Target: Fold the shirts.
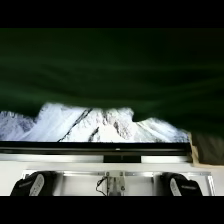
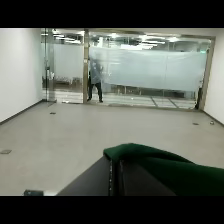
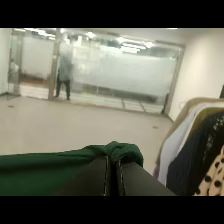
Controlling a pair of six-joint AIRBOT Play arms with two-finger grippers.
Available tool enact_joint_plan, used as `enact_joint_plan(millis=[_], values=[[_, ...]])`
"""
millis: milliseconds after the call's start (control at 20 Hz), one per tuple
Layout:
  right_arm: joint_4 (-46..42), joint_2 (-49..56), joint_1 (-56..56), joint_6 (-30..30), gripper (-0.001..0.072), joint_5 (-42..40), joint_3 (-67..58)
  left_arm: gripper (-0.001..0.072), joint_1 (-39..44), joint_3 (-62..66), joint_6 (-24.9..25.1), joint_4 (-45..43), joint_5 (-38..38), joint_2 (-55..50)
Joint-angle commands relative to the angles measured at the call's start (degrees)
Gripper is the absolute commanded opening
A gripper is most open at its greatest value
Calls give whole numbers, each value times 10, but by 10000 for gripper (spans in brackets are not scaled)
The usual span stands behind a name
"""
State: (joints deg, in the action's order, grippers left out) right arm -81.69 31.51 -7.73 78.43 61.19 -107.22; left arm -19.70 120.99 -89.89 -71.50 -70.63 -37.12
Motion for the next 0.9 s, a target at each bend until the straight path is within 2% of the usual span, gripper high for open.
enact_joint_plan(millis=[0,200,300,350,450,600,850], values=[[-39,11,0,20,71,119,-9,32,0,-43,21,-23,-56,7],[-40,99,0,19,71,295,9,32,0,-195,62,-13,-100,-19],[-19,154,0,18,71,344,63,31,1,-291,82,-5,-110,-45],[-12,180,0,17,71,342,110,32,1,-339,96,-5,-109,-61],[-10,231,2,18,71,293,216,32,1,-435,116,-5,-98,-103],[7,339,26,22,71,124,336,31,14,-532,118,-5,-20,-192],[6,541,103,79,71,-123,309,31,86,-482,94,-5,125,-406]])
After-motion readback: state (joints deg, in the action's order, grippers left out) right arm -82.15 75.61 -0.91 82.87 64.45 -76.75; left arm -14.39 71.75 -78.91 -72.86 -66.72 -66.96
